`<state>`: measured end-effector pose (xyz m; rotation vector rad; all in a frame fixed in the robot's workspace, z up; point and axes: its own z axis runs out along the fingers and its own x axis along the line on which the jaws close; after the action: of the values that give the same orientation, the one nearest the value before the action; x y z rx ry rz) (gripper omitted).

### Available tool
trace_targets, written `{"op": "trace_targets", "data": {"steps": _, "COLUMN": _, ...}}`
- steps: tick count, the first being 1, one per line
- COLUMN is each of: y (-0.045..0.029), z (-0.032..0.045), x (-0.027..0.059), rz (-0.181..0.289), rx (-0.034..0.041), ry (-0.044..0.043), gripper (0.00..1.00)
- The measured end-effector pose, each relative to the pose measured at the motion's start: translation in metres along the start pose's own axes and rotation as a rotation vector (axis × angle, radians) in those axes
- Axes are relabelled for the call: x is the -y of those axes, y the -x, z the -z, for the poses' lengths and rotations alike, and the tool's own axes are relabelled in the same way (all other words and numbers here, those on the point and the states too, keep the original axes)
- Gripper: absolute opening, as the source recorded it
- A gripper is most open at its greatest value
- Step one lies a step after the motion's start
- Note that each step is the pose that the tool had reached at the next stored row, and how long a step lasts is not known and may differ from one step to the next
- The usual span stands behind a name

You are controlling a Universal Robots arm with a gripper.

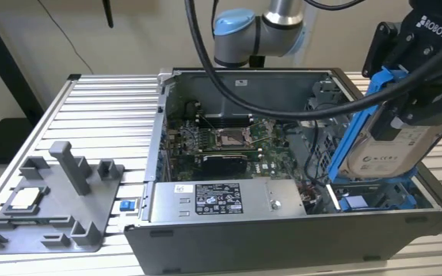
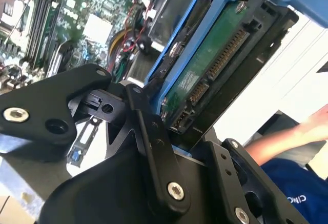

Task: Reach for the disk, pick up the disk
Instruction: 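Pick up the disk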

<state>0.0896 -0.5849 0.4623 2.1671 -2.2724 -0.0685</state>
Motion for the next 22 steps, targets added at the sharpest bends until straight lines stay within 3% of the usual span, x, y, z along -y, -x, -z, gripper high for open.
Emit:
{"op": "trace_targets", "data": {"steps": 10, "y": 0.0021, "z": -0.0050, "x": 0.0323, "rz": 0.000, "rx": 0.0001, "ry": 0.0013, "gripper": 0.00}}
{"op": "trace_targets", "data": {"steps": 22, "y": -0.0006, "z": -0.0055, "x": 0.0340, "rz": 0.000, "rx": -0.0001, "ry": 0.0012, "gripper": 0.00}}
